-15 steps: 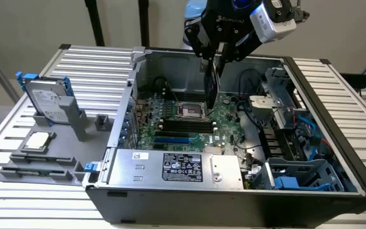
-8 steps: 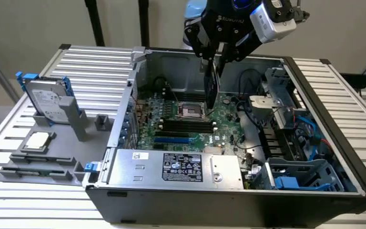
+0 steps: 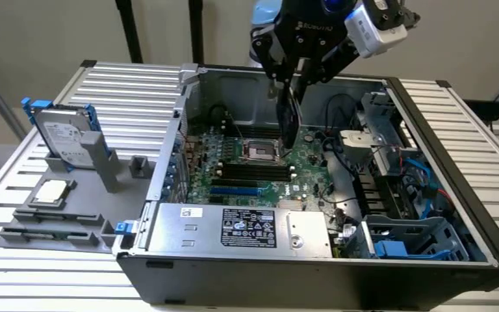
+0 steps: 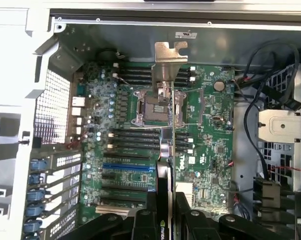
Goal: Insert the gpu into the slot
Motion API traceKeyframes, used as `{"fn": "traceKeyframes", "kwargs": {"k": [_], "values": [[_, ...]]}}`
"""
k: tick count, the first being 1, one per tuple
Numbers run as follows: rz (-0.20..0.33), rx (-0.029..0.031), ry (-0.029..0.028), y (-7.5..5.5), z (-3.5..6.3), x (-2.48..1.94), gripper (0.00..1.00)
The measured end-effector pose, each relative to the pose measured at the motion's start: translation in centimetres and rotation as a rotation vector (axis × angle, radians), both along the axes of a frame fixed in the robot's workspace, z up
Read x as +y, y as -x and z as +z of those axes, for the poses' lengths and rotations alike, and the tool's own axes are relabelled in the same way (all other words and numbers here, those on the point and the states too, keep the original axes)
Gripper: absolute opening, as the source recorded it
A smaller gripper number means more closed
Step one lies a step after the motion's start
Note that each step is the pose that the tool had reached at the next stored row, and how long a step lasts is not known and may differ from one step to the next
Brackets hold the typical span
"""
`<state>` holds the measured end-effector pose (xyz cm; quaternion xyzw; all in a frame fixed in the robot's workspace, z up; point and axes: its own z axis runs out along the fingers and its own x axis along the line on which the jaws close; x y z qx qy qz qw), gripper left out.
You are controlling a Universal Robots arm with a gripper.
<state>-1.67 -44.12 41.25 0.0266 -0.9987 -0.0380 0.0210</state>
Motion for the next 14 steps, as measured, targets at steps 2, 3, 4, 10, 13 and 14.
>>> {"fn": "traceKeyframes", "kwargs": {"k": [2, 3, 4, 10, 13, 14], "values": [[0.037, 0.0000, 0.0000, 0.00, 0.00, 0.00, 0.26], [0.055, 0.0000, 0.0000, 0.00, 0.00, 0.00, 0.26], [0.072, 0.0000, 0.0000, 0.00, 0.00, 0.00, 0.26], [0.183, 0.0000, -0.0001, 0.00, 0.00, 0.00, 0.26], [0.237, -0.0001, -0.0003, 0.00, 0.00, 0.00, 0.26], [0.255, 0.0000, -0.0004, 0.00, 0.00, 0.00, 0.26]]}}
